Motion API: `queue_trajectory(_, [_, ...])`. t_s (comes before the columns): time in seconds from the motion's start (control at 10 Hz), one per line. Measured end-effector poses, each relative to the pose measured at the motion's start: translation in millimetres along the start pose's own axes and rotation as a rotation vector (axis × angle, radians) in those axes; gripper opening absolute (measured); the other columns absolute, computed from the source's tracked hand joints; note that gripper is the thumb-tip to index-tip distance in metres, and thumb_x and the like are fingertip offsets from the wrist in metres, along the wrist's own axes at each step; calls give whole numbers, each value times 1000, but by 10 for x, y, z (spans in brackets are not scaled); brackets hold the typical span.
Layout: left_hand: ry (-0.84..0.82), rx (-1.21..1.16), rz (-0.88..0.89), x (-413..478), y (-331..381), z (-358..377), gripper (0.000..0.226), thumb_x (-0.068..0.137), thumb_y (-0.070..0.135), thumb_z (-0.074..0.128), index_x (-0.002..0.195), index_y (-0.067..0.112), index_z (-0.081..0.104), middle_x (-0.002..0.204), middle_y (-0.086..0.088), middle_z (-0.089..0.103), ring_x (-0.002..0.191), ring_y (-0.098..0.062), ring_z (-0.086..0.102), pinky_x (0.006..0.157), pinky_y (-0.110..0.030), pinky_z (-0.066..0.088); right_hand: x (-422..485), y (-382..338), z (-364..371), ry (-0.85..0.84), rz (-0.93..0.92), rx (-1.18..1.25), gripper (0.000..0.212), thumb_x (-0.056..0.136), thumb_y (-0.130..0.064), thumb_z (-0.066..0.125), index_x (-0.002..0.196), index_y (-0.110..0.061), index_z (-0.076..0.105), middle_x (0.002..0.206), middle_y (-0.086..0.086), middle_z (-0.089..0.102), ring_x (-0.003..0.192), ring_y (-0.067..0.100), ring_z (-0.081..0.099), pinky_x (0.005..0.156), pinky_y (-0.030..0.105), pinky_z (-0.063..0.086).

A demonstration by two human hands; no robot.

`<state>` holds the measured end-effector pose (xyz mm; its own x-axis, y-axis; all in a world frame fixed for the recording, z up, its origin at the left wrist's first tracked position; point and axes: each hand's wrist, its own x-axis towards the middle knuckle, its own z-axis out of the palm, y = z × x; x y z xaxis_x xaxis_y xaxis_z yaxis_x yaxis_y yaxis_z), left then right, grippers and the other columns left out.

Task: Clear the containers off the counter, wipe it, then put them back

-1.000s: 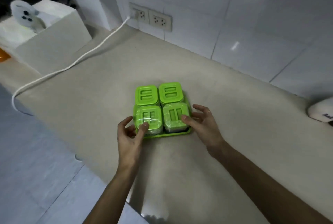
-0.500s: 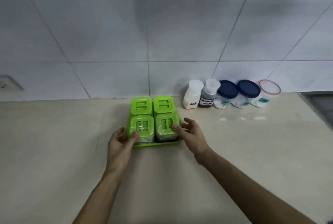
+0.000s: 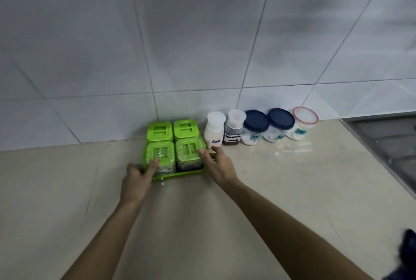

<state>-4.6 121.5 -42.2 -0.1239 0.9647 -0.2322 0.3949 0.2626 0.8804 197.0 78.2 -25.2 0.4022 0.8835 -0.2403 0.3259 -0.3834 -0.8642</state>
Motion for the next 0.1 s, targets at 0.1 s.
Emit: queue_trajectory(0.1, [132,68,91,-540,-133,-65,52,90,30,60,127,-4,49,120,-25,60,111,-39,58,94,-44,43,-332,275,-282,-31,-169,-432,60,91,-54,43,135,-13,42,133,7,55,121,26,52,99,37,42])
